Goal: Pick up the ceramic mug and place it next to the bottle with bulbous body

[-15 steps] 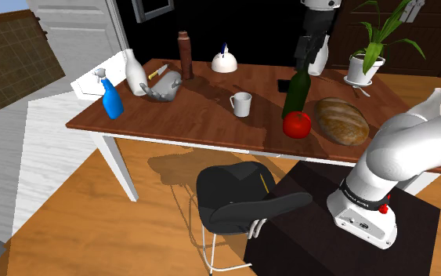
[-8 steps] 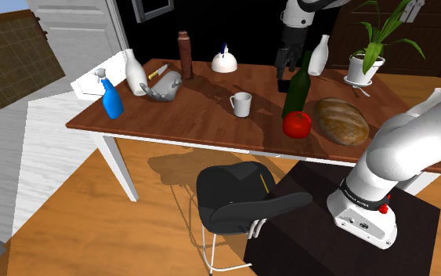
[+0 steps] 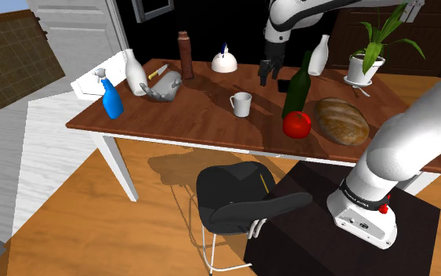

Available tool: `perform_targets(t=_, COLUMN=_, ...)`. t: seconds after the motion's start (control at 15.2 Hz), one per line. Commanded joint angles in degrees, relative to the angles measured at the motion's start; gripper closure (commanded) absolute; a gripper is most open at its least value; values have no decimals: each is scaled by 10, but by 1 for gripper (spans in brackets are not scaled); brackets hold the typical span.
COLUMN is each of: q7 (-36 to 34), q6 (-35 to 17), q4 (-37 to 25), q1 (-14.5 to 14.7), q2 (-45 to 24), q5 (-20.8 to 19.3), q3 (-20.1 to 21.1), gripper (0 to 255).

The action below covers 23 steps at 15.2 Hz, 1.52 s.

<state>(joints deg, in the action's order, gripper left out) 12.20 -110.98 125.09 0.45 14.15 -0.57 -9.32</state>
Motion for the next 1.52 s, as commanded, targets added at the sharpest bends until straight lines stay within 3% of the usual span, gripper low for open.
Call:
perform_targets(t=0.0, q7=14, q6=-21, q4=-25, q1=0, q2=-47, q5=10, q3=-7, gripper=0)
perform_targets(t=0.73, q7=79, q6=-79, q4=-195, q1=-15, q2=-289, q5=79, q3=-17, gripper=0)
perform_targets(t=1.45, q7=85, q6=-130, q4=-167, q1=-15, q2=-313, q5=87, q3=-13, gripper=0)
